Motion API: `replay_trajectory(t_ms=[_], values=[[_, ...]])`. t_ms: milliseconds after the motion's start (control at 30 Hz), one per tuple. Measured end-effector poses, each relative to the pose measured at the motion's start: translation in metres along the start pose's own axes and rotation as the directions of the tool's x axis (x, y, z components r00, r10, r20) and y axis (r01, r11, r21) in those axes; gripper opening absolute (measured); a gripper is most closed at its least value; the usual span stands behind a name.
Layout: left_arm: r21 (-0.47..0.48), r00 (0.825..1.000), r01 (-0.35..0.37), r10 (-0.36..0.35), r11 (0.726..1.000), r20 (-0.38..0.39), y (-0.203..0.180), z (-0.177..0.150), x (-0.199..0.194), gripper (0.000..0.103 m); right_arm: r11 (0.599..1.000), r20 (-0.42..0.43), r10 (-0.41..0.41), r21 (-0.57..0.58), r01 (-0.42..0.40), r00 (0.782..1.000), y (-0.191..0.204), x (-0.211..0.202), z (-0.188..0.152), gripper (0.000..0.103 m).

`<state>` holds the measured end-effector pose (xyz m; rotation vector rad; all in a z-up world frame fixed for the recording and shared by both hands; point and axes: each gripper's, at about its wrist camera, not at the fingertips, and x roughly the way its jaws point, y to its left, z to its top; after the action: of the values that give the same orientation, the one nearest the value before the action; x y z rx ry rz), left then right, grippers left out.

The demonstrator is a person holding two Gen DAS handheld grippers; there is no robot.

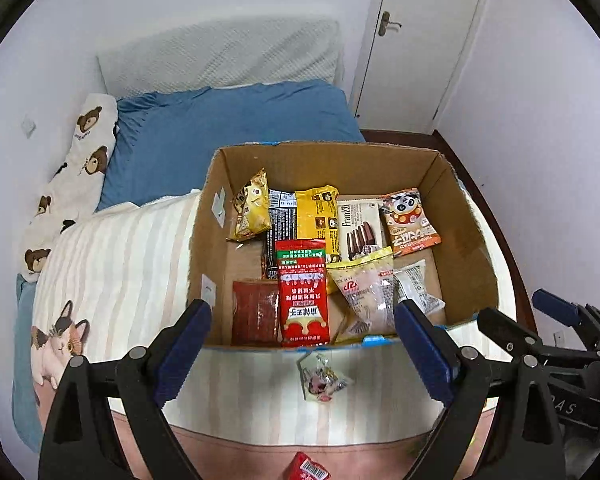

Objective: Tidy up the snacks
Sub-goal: 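Grasp the small red packet with left tool while right tool grasps the candy bag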

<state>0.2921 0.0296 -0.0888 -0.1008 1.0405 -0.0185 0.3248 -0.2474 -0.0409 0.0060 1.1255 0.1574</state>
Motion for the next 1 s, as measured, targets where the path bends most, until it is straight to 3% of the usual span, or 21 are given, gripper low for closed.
replay_trajectory(t_ms=[400,600,833,1000], values=[[0.005,0.996,-0.002,0.001,1.000,0.086,-0.002,-0.019,-0.056,0.094,0.999,0.099,0.036,-0.014,-0.034,0.994,0.008,-0.064,-0.021,0.095],[-0.008,0.997,0.013,-0.012,1.000,0.073,0.000,-0.036,-0.064,0.094,0.998,0.082,0.062,0.022,-0.064,0.995,-0.003,-0.075,-0.041,0.095],[0.019,0.996,-0.015,0.017,1.000,-0.085,0.005,-0.100,-0.031,0.094,0.989,-0.098,0.082,0.134,-0.068,0.992,-0.046,-0.031,-0.106,0.095],[0.008,0.967,-0.039,0.040,0.999,-0.252,0.018,-0.155,0.010,0.094,0.987,-0.251,0.058,0.159,-0.018,0.966,-0.073,0.025,-0.163,0.095]])
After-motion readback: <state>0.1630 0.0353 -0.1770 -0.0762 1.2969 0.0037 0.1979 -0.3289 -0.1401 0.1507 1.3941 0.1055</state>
